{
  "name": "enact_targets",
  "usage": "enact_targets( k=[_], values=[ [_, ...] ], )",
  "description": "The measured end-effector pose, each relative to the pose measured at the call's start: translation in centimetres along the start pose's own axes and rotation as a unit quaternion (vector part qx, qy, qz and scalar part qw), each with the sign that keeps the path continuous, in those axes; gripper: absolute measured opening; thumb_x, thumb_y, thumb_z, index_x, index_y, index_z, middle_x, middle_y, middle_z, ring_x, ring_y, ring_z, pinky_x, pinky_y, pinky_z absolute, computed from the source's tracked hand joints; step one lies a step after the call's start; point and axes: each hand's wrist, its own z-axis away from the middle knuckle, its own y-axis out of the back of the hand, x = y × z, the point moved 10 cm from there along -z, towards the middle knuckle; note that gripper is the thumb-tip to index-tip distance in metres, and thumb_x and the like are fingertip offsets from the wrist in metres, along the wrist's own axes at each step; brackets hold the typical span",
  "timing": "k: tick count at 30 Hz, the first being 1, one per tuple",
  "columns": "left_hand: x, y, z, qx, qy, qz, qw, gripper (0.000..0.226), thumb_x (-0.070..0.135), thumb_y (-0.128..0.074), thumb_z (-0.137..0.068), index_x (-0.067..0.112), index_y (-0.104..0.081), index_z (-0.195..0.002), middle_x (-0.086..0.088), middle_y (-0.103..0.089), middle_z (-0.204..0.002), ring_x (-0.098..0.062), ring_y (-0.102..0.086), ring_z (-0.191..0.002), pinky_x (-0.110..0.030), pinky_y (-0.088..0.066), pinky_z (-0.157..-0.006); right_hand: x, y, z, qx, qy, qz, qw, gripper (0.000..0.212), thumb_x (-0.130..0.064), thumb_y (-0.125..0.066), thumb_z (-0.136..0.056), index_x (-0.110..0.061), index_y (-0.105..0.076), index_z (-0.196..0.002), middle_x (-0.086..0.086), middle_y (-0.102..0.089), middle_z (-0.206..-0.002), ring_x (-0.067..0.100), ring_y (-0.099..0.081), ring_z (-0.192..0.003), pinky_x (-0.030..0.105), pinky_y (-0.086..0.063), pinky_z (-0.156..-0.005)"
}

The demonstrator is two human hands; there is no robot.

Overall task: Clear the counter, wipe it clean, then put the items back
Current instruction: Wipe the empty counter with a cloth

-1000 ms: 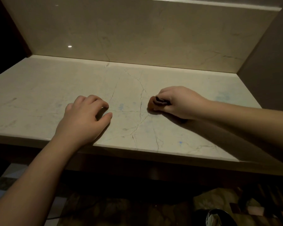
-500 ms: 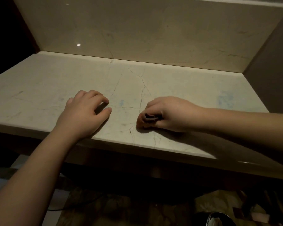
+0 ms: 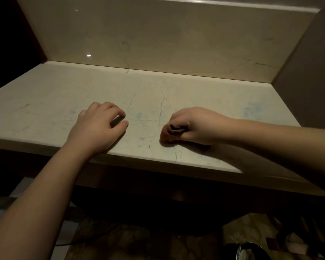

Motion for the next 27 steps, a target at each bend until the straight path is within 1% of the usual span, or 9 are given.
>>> enact_targets(
  k=[3,6,8,13,16,19,23,25,27],
  values=[
    [0.1,-0.1,0.0,-0.006,-0.006,-0.002,1.0,0.035,0.044,-0.045,-0.095,0.024,-0.059,-0.12,0.005,-0.053,-0.13,-0.019,-0.039,-0.12,-0.043,-0.031,-0.097,4.8,1.8,-0.7,0.012,-0.089,0.035,0.995,0.011,-0.024,-0.061,-0.09,-0.013,-0.064,-0.09,-0.006,-0.055,-0.086,0.018,-0.054,-0.083,0.027,-0.032,-0.067],
    [0.3,-0.1,0.0,-0.009,-0.013,-0.004,1.0,0.037,0.044,-0.044,-0.095,0.023,-0.059,-0.122,0.003,-0.053,-0.132,-0.021,-0.04,-0.121,-0.045,-0.032,-0.097,11.8,4.4,-0.1,0.062,-0.233,0.067,0.968,0.022,-0.035,-0.059,-0.093,-0.016,-0.054,-0.081,-0.001,-0.053,-0.081,0.027,-0.054,-0.085,0.03,-0.027,-0.063],
    [0.3,-0.1,0.0,-0.008,-0.015,-0.008,1.0,0.038,0.045,-0.043,-0.096,0.024,-0.059,-0.123,0.002,-0.052,-0.132,-0.021,-0.04,-0.121,-0.045,-0.032,-0.097,13.4,4.8,0.5,0.084,-0.275,0.061,0.956,0.026,-0.038,-0.057,-0.093,-0.015,-0.054,-0.079,0.002,-0.054,-0.079,0.029,-0.054,-0.084,0.031,-0.028,-0.063],
    [0.3,-0.2,-0.1,-0.008,-0.019,-0.014,1.0,0.038,0.045,-0.042,-0.095,0.024,-0.059,-0.121,0.001,-0.053,-0.131,-0.024,-0.04,-0.12,-0.044,-0.032,-0.095,5.8,2.5,3.2,0.072,-0.213,0.007,0.974,0.016,-0.031,-0.061,-0.091,-0.025,-0.056,-0.077,-0.013,-0.054,-0.074,0.014,-0.051,-0.075,0.024,-0.034,-0.061],
    [0.4,-0.1,0.0,-0.005,-0.026,-0.014,1.0,0.039,0.045,-0.042,-0.095,0.023,-0.059,-0.123,-0.001,-0.053,-0.132,-0.025,-0.04,-0.12,-0.045,-0.032,-0.096,0.8,0.3,5.7,0.039,-0.128,-0.004,0.991,0.013,-0.026,-0.064,-0.089,-0.016,-0.07,-0.094,-0.007,-0.066,-0.09,0.009,-0.057,-0.083,0.023,-0.043,-0.072],
    [0.5,-0.1,0.1,-0.011,-0.033,-0.014,0.999,0.039,0.044,-0.041,-0.096,0.022,-0.058,-0.124,-0.002,-0.052,-0.132,-0.025,-0.04,-0.12,-0.046,-0.033,-0.096,2.1,0.3,6.1,-0.005,-0.175,-0.038,0.984,0.016,-0.029,-0.063,-0.088,-0.016,-0.069,-0.096,-0.003,-0.066,-0.093,0.014,-0.061,-0.087,0.03,-0.047,-0.077],
    [0.6,-0.1,0.2,-0.019,-0.039,-0.013,0.999,0.039,0.043,-0.041,-0.096,0.021,-0.057,-0.125,-0.004,-0.051,-0.133,-0.027,-0.04,-0.121,-0.046,-0.034,-0.095,7.1,2.7,5.1,0.044,-0.292,0.013,0.955,0.015,-0.034,-0.06,-0.091,-0.019,-0.061,-0.088,-0.003,-0.06,-0.083,0.023,-0.057,-0.085,0.031,-0.038,-0.069],
    [0.7,-0.1,0.3,-0.019,-0.04,-0.013,0.999,0.039,0.043,-0.041,-0.096,0.021,-0.057,-0.125,-0.005,-0.051,-0.133,-0.027,-0.04,-0.121,-0.046,-0.034,-0.095,6.7,2.6,5.5,0.084,-0.298,0.022,0.951,0.017,-0.034,-0.059,-0.092,-0.018,-0.061,-0.085,-0.002,-0.059,-0.083,0.022,-0.056,-0.081,0.03,-0.036,-0.064],
    [0.7,-0.1,0.2,-0.022,-0.043,-0.015,0.999,0.04,0.043,-0.04,-0.096,0.021,-0.056,-0.126,-0.005,-0.05,-0.134,-0.027,-0.04,-0.122,-0.047,-0.034,-0.096,3.8,1.8,6.3,0.11,-0.253,0.02,0.961,0.016,-0.029,-0.062,-0.091,-0.016,-0.062,-0.083,-0.003,-0.06,-0.082,0.021,-0.056,-0.08,0.027,-0.038,-0.063]
  ],
)
